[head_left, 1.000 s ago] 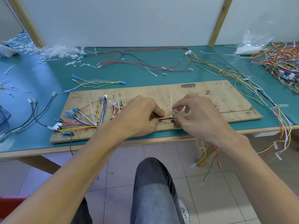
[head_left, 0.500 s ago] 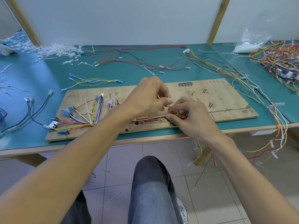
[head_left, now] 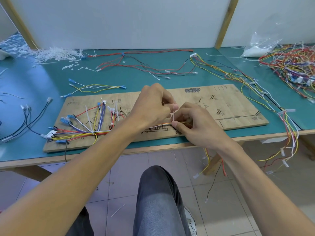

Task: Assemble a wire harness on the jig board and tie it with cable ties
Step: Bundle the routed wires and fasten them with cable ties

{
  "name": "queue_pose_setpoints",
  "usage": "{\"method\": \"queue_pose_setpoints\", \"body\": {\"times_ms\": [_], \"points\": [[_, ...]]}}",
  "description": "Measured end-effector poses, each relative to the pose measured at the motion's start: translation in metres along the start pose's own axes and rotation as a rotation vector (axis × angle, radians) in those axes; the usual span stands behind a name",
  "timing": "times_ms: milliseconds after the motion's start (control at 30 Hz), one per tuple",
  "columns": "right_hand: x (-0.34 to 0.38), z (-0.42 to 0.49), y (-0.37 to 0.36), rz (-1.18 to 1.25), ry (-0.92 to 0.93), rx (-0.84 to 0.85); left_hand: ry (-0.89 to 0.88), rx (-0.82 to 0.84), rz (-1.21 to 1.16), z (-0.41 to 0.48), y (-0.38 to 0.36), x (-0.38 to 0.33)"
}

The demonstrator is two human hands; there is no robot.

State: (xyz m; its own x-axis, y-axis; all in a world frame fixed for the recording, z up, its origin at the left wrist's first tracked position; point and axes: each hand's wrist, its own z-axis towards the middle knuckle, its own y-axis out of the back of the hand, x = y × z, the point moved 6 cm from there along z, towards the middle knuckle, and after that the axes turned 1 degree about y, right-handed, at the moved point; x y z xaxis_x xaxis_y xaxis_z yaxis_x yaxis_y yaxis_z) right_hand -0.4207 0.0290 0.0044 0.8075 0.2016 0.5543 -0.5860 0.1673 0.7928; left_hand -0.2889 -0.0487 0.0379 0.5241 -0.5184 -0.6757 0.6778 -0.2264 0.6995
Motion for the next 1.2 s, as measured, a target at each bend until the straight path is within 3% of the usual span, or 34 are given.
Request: {"method": "queue_pose_setpoints", "body": {"times_ms": [167, 367, 500, 833, 900, 967, 1033, 1100, 1200], "points": [[-0.004, 0.001, 0.003, 0.053, -0.015, 0.0, -0.024, 0.09, 0.024, 0.001, 0.008, -0.004], [-0.005, -0.006, 0.005, 0.154, -0.017, -0.053, -0.079, 0.32, 0.486, -0.01, 0.025, -0.001], [-0.009, -0.007, 0.01, 0.233, -0.046, -0.007, -0.096, 0.239, 0.594, -0.027, 0.024, 0.007], [0.009, -0.018, 0.015, -0.058, 0.085, -0.093, -0.211, 0.068, 0.753, -0.049, 0.019, 0.003], [0.015, -0.019, 0.013, -0.098, 0.102, -0.088, -0.225, 0.084, 0.737, -0.057, 0.022, 0.005], [0.017, -0.021, 0.016, -0.092, 0.092, -0.101, -0.241, 0.091, 0.564, -0.069, 0.033, 0.006], [0.017, -0.024, 0.021, -0.113, 0.067, -0.127, -0.263, -0.018, 0.314, -0.09, 0.057, 0.006], [0.022, -0.029, 0.023, -0.156, 0.071, -0.174, -0.246, -0.249, 0.168, -0.122, 0.088, 0.014], [0.039, -0.041, 0.026, -0.145, 0.115, -0.308, -0.057, -0.52, 0.068, -0.179, 0.12, 0.049]]}}
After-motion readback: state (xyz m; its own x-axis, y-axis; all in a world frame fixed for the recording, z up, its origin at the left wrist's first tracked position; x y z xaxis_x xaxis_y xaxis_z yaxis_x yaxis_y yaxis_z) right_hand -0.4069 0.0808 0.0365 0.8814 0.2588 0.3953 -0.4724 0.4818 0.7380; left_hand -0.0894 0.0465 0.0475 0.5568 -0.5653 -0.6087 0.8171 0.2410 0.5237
